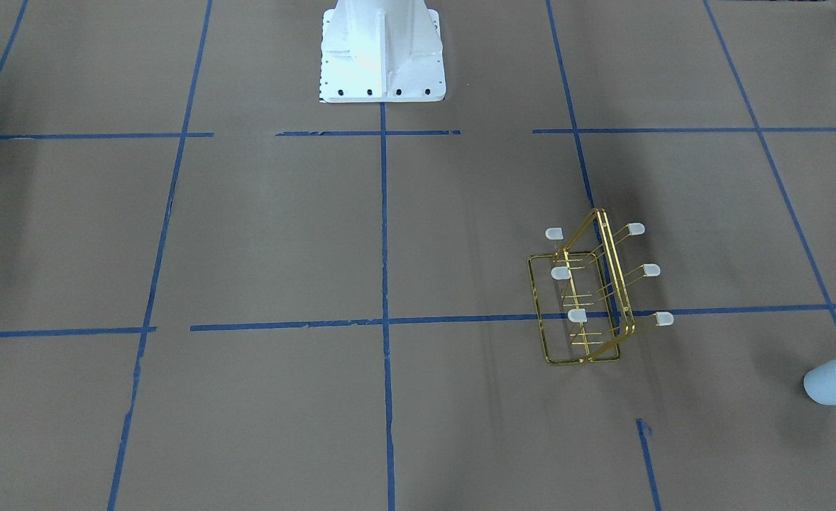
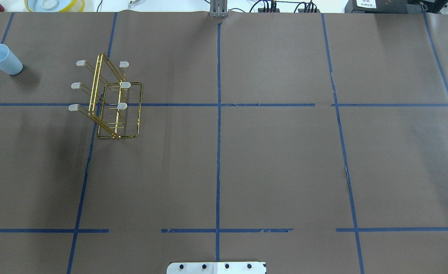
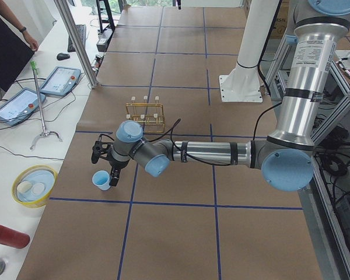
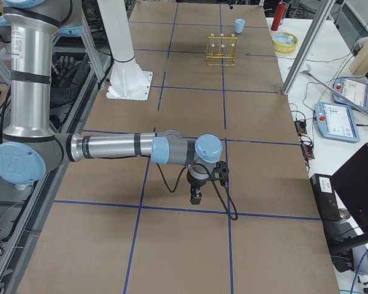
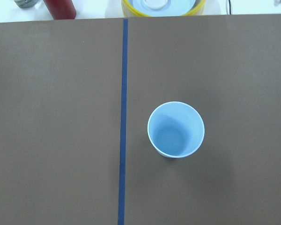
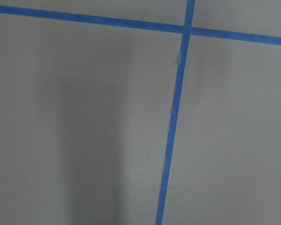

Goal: Hang cup on cup holder
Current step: 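Move the left gripper down over the light blue cup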

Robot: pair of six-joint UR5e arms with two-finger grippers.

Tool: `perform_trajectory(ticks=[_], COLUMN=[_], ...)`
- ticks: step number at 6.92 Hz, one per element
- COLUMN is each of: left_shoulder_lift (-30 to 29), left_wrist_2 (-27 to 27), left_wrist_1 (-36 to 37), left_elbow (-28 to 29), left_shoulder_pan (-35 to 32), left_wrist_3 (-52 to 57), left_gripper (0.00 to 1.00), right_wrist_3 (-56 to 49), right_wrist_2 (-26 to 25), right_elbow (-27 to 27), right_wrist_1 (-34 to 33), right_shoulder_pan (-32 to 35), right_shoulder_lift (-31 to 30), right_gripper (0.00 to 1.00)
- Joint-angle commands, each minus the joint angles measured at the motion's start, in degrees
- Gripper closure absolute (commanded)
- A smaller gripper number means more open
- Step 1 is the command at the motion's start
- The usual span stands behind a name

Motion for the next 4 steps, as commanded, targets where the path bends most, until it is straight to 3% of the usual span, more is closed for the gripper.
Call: perform_trajectory(ticks=[1,2,4], left_shoulder_lift=[0.0,0.1,-0.3], left_wrist_2=[9.5,13.6,23.3], left_wrist_1=[-12.2,-18.7,-23.7], left_elbow=[4.3,7.1,9.0], left_shoulder_pan=[5.3,7.0,13.7], left_wrist_3=[-10.7,-15.5,-21.0], left_gripper=[0.00,0.00,0.00], right_wrist_3=[0.0,0.0,0.0], right_wrist_2=[0.0,0.0,0.0], right_elbow=[0.0,-0.1,0.0], right_wrist_1=[0.0,0.0,0.0], right_shoulder_pan=[0.0,0.0,0.0], right_shoulder_lift=[0.0,0.0,0.0], right_gripper=[0.00,0.00,0.00])
